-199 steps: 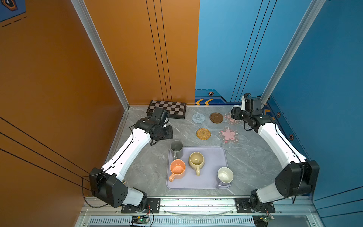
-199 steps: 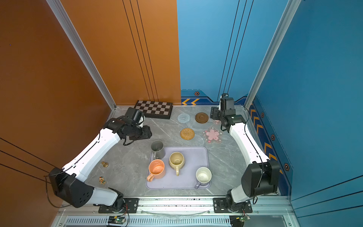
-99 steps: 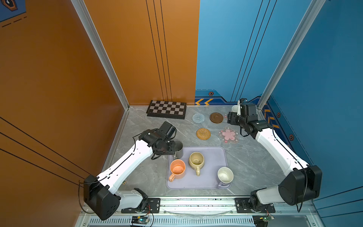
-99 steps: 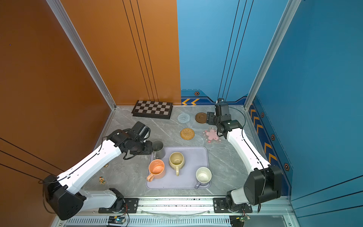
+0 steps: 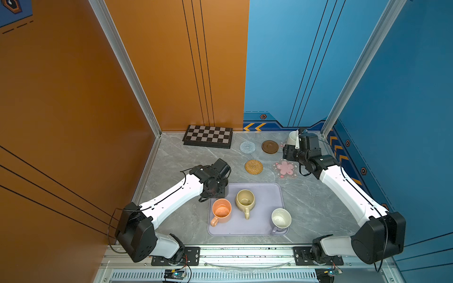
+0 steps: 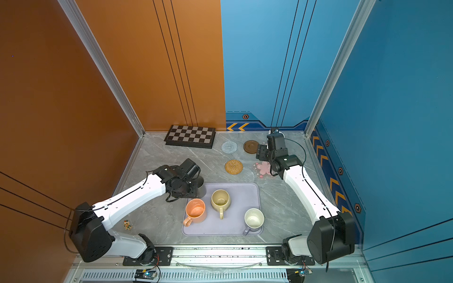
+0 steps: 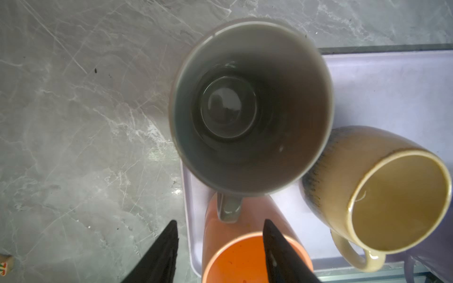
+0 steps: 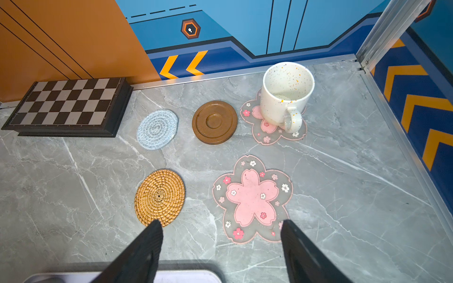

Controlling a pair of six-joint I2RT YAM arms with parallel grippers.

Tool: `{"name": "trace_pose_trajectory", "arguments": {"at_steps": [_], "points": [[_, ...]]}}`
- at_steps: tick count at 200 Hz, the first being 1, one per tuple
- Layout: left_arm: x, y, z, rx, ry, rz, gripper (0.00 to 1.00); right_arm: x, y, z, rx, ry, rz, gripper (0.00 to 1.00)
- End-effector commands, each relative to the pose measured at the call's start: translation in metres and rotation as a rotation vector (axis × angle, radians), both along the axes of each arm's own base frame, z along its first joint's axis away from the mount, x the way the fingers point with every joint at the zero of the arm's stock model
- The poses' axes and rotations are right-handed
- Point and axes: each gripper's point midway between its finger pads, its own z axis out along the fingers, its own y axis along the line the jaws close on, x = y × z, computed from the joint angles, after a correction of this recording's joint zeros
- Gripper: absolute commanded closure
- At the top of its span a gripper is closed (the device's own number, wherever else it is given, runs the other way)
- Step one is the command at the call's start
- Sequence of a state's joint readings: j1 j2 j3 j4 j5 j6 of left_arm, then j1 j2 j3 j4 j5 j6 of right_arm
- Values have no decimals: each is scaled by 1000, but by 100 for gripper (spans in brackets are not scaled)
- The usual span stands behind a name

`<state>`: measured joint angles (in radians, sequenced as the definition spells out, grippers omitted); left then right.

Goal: Place cups on coasters
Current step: Pick up the cup from the tray.

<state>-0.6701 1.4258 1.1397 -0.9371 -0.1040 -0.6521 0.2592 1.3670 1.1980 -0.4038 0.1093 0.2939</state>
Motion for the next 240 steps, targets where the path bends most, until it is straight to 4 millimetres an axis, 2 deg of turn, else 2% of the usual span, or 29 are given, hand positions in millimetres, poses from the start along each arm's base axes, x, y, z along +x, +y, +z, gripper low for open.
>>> {"name": "trace_pose_trajectory", "arguments": {"at_steps": [1, 87, 126, 158, 205, 240], "points": [[4, -8, -9, -3, 2, -17, 44, -6, -1, 7, 16, -16, -11, 22], [16, -12, -40, 4, 12, -8, 45, -9, -1, 1, 27, 0, -7, 21], [23, -7, -44, 27, -31, 31, 54, -12, 2, -3, 54, 14, 8, 21], [19, -6, -53, 41, -5, 28, 56, -14, 3, -13, 56, 35, 6, 21], [17, -6, -63, 54, 21, 27, 68, -14, 2, -16, 57, 43, 1, 21], [16, -7, -62, 48, 19, 32, 84, -14, 2, -14, 56, 40, 1, 21]]}}
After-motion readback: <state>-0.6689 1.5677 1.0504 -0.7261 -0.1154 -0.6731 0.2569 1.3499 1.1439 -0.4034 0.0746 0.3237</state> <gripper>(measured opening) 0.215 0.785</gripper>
